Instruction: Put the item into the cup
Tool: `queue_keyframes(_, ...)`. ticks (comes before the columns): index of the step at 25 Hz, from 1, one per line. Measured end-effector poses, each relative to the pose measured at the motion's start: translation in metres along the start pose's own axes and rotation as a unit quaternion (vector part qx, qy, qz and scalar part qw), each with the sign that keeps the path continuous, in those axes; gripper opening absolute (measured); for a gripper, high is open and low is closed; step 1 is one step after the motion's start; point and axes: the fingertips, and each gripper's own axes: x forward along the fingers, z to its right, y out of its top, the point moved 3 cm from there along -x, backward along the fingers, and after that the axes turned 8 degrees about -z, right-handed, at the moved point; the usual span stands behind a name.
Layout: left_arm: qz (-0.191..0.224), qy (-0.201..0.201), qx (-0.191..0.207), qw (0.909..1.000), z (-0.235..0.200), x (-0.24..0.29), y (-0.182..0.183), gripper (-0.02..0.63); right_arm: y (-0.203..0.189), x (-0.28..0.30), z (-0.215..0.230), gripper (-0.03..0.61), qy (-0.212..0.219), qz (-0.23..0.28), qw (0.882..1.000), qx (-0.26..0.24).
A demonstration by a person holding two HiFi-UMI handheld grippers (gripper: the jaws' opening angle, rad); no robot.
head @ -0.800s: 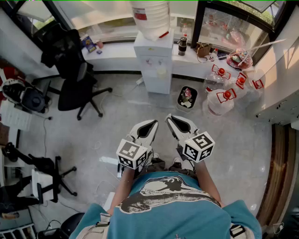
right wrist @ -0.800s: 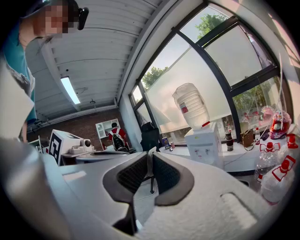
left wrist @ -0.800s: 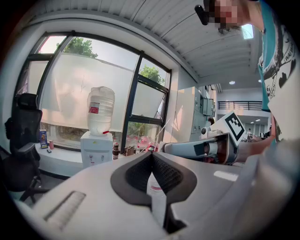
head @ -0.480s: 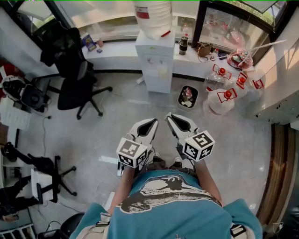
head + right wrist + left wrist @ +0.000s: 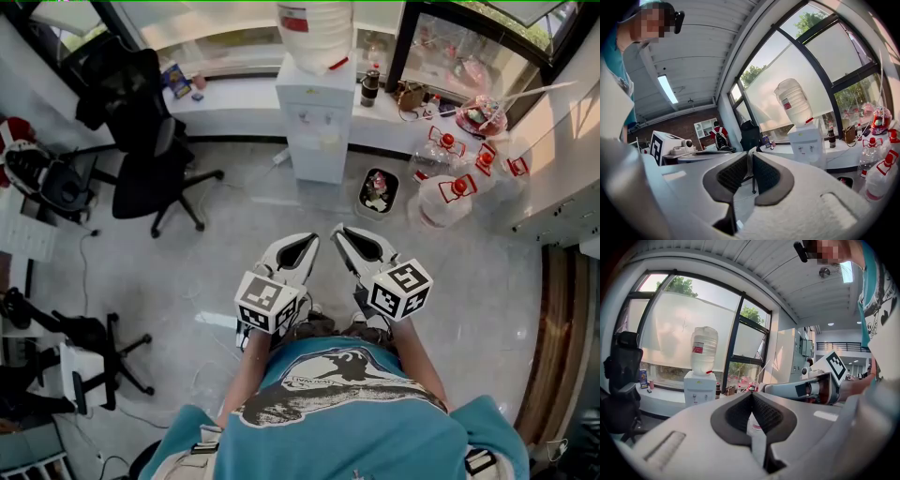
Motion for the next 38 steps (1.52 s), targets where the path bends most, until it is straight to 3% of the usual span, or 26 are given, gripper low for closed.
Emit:
queue_keyframes(17, -0.001, -0.007, -0.017, 0.9998, -0.032, -0.018, -0.023, 0.012, -0.015, 0.024, -0.010, 0.035, -0.022, -0.016, 1.000, 0.010)
queue_keyframes(25, -0.005, 0.014, -0.035, 0.9993, -0.054, -0.011, -0.023, 0.012, -0.006, 0.049, 0.004, 0.034, -0.005, -0.032, 0.999, 0.010)
queue_keyframes(38, -0.008, 0.045, -0.051, 0.9977, -0.123, 0.072, 0.020, 0.012, 0.048, 0.106, 0.101, 0.034, 0.019, -0.038, 0.999, 0.021)
